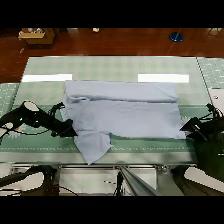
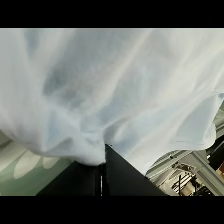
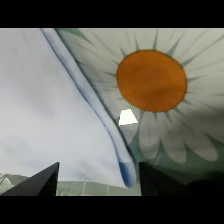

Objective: Fold the shirts.

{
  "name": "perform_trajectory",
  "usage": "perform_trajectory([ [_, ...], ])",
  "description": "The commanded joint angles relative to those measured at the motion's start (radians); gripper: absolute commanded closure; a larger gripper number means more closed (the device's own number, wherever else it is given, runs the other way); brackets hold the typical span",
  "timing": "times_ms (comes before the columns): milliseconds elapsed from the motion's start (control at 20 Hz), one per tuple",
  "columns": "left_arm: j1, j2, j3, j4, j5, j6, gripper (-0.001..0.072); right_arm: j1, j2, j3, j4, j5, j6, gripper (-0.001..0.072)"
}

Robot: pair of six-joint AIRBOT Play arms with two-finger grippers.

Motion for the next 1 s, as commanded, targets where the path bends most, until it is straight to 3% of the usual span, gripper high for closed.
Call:
perform_trajectory([
  [0, 0.001, 0.000, 0.001, -0.005, -0.003, 0.004, 0.0682, 0.018, -0.001, -0.039, 0.007, -0.063, 0.018, 0.0138],
  [150, 0.001, 0.000, 0.001, -0.020, -0.006, 0.027, 0.0682, 0.088, -0.002, -0.067, 0.010, -0.112, 0.045, 0.0185],
  [200, 0.002, 0.000, 0.001, -0.026, -0.005, 0.027, 0.0682, 0.117, -0.001, -0.067, 0.011, -0.114, 0.044, 0.0322],
  [250, 0.005, 0.000, 0.001, -0.030, -0.006, 0.034, 0.0682, 0.139, -0.001, -0.066, 0.018, -0.111, 0.043, 0.0563],
  [300, 0.007, 0.000, 0.003, -0.032, -0.010, 0.045, 0.0682, 0.150, 0.000, -0.063, 0.030, -0.097, 0.043, 0.0690],
  [600, 0.058, 0.076, 0.113, -0.192, -0.094, 0.109, 0.0683, 0.148, 0.169, 0.068, 0.081, 0.022, -0.014, 0.0692],
  [850, 0.063, 0.170, 0.317, -0.294, -0.087, 0.108, 0.0683, 0.158, 0.272, 0.159, 0.319, -0.067, -0.029, 0.0692],
  [950, 0.063, 0.170, 0.394, -0.293, -0.041, 0.108, 0.0683, 0.196, 0.272, 0.173, 0.349, -0.163, -0.029, 0.0692],
])
